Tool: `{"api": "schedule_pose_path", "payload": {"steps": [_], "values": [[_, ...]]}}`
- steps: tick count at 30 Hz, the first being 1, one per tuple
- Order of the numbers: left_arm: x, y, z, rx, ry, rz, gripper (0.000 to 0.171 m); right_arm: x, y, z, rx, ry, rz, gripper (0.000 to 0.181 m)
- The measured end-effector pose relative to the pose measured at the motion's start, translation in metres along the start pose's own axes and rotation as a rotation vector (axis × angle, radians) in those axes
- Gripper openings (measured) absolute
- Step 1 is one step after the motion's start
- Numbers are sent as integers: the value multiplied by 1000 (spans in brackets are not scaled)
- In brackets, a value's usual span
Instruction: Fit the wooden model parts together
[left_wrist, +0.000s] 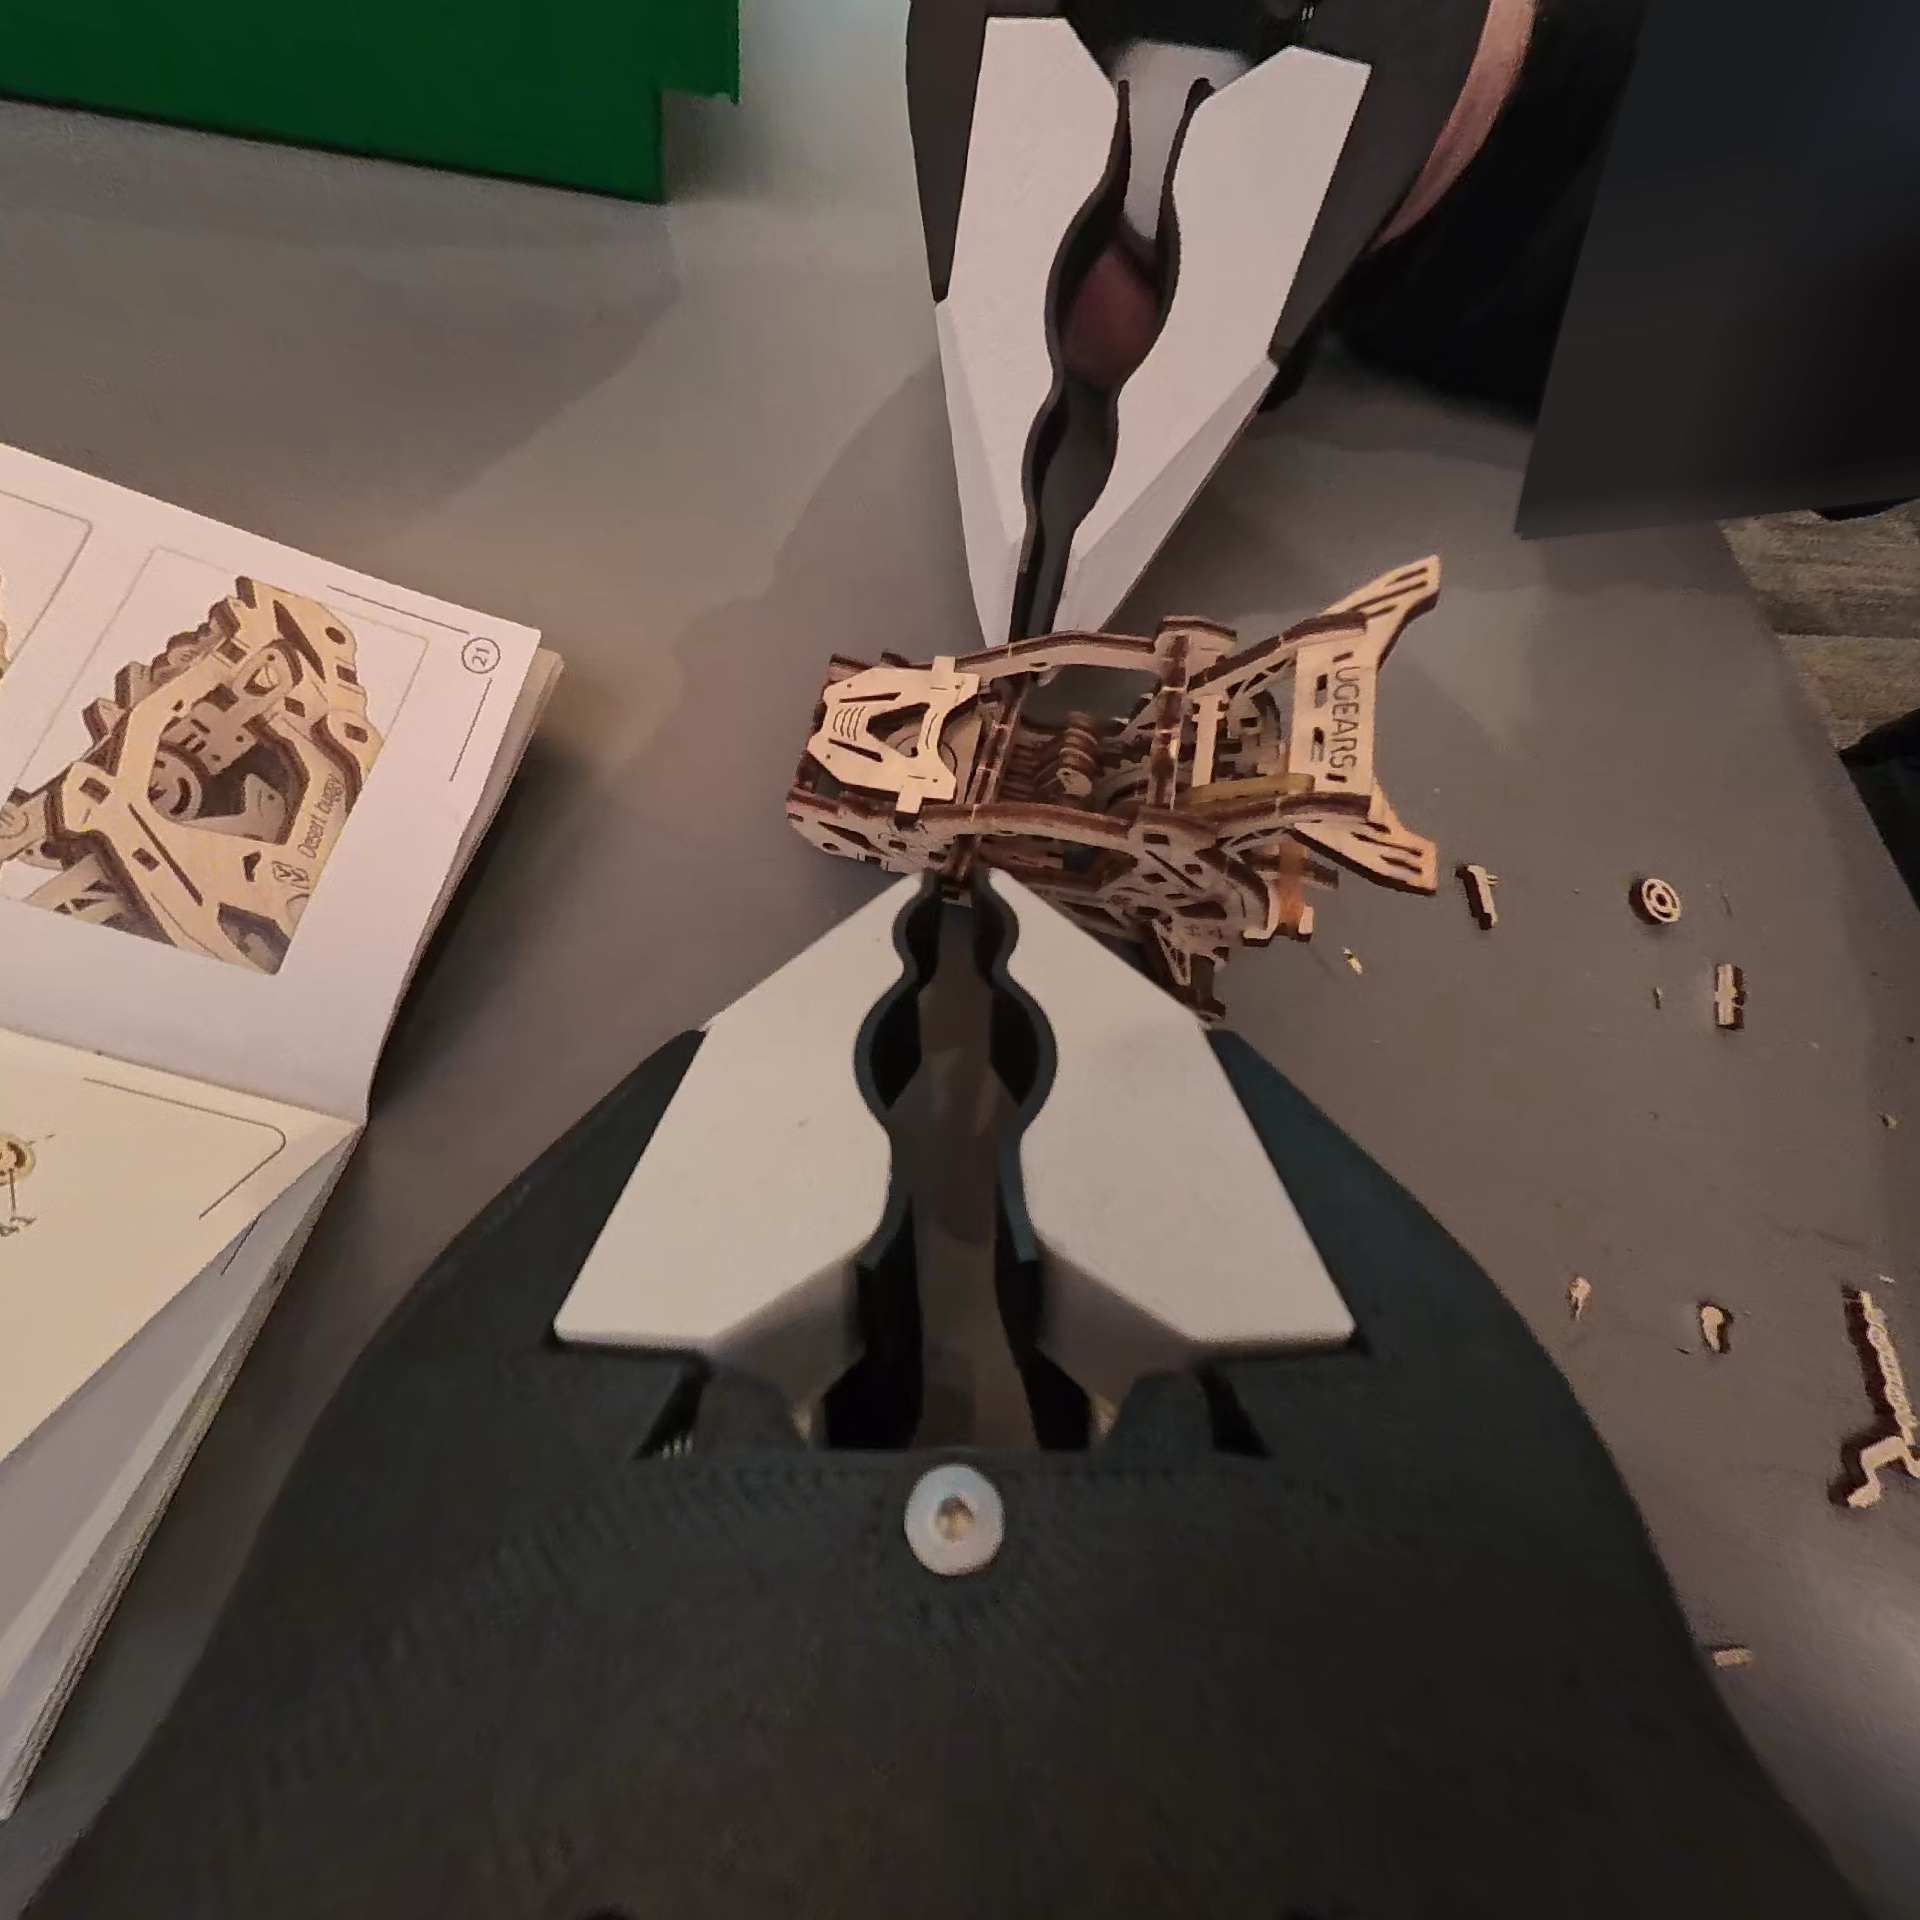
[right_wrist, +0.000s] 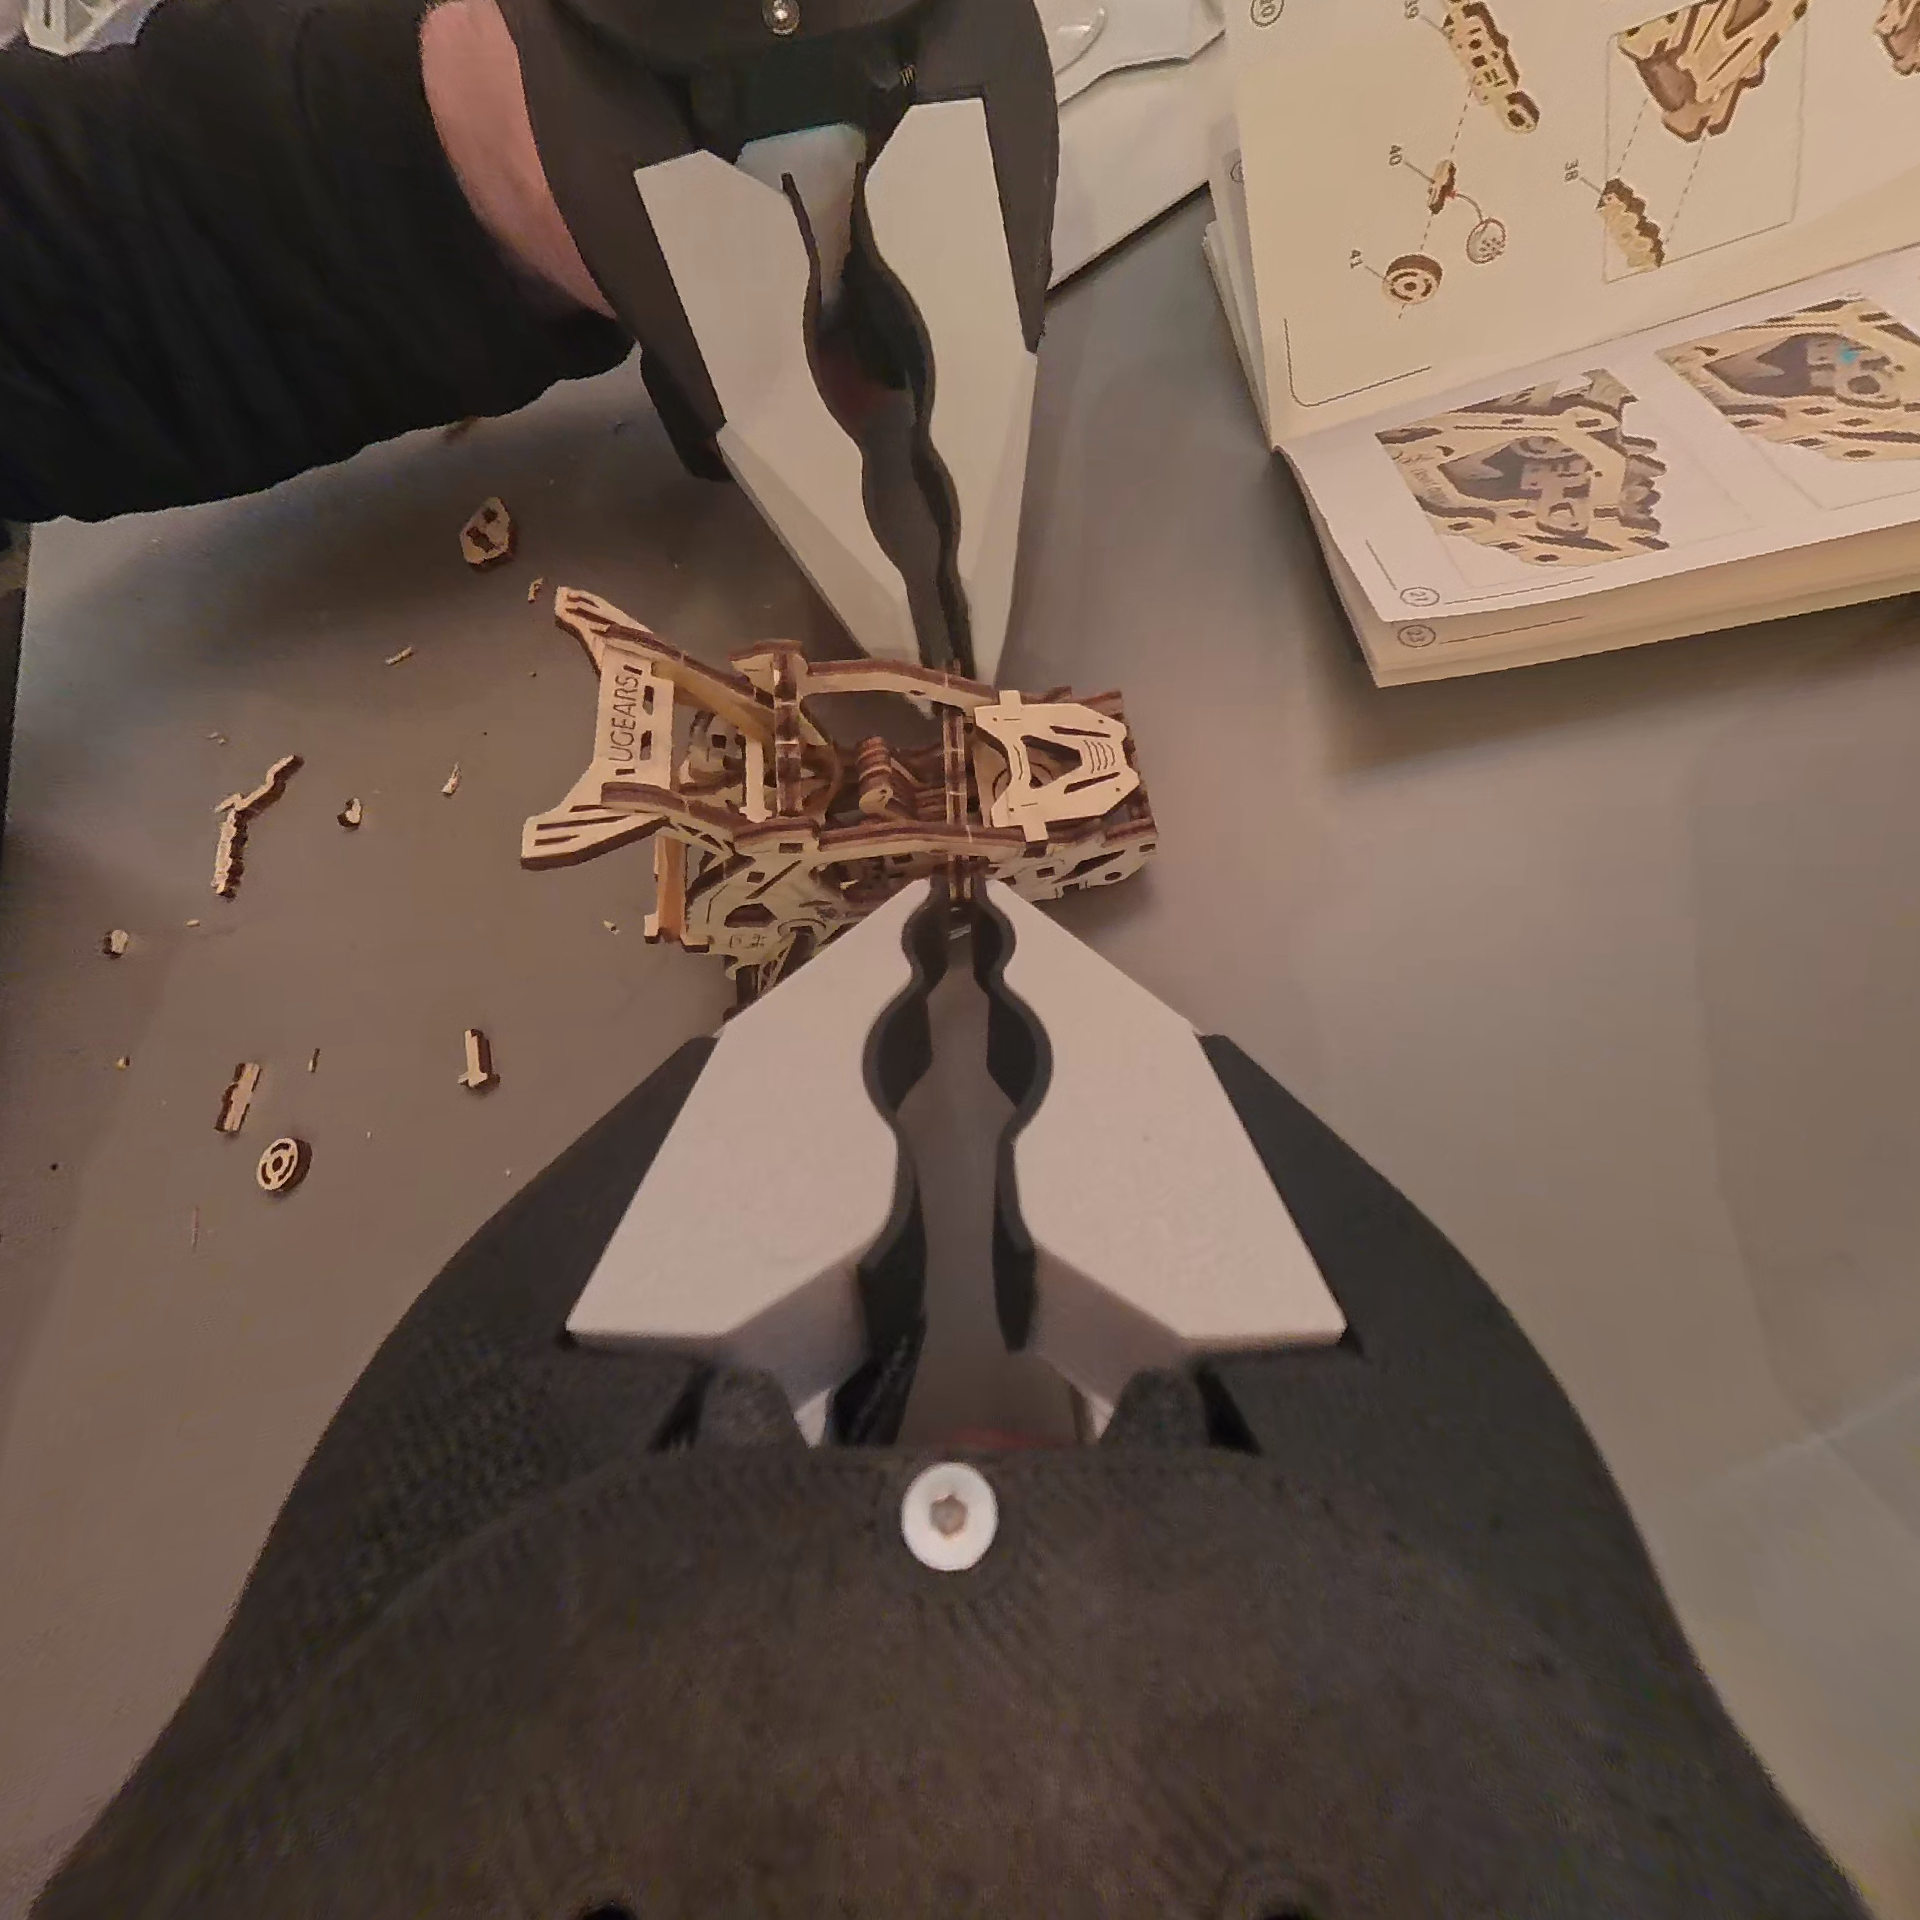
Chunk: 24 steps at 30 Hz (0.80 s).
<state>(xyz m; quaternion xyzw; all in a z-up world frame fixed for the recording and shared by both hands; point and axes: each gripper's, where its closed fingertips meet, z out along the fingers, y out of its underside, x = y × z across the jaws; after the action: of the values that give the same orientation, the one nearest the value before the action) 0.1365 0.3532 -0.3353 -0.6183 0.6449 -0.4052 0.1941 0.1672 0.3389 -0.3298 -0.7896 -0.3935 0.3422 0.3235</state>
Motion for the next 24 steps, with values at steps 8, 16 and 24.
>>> {"api": "schedule_pose_path", "payload": {"steps": [8, 16, 24], "values": [[-10, -3, 3, -11, -25, 49, 50, 2, 1, 0, -3, 4, 11, 1], [-7, -6, 7, -46, 67, 102, 49, 5, 3, -3, -10, 10, 18, 1], [-9, -12, 15, -51, 119, 127, 54, 9, 5, -8, -15, 5, 22, 1]]}}
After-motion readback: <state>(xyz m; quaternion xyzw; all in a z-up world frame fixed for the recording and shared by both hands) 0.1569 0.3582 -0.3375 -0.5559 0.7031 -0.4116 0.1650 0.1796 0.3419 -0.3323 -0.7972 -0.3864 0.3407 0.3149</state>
